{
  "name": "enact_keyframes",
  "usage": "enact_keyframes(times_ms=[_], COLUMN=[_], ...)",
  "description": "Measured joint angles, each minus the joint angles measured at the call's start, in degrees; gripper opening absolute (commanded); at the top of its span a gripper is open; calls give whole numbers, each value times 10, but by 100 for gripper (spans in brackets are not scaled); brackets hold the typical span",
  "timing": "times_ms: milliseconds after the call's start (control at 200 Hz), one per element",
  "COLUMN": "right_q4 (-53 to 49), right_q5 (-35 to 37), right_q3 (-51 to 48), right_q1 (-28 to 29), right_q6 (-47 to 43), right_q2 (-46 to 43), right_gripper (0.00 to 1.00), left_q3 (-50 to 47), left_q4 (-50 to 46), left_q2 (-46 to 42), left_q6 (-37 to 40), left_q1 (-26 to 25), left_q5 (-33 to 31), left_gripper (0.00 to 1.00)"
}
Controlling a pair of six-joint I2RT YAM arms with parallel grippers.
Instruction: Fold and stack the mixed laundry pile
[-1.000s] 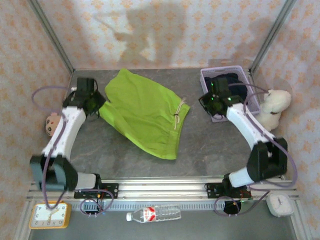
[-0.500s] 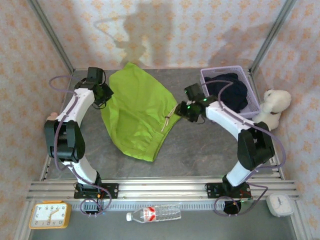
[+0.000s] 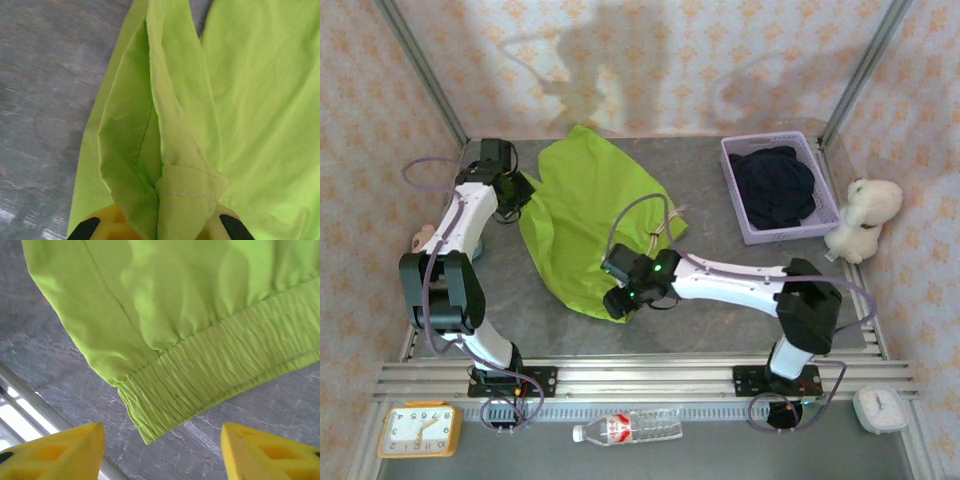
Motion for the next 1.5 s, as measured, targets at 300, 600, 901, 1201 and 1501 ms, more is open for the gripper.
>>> enact_keyframes(times_ms=[300,600,901,1201,1501], right_q4=[-10,-54,-50,-6,0], right_q5=[73,110,-78,-273,-308], right_q3=[49,78,24,-4,45], right_q1=[51,50,-65,-239,-451], right_q6=[-29,-19,83,173,203], right_q2=[117,127,-69,-85,-15], right_gripper=[51,0,0,0,32], left_q3=[-40,-90,-73,89,530], left_q4=[-3,-10,-44,-54,-99], left_q2=[-30,-60,-160,-75,259], left_q6=[10,17,30,33,69], left_q1=[30,31,31,4,-73], left_q5=[13,13,0,16,35], left_gripper=[0,0,0,0,99])
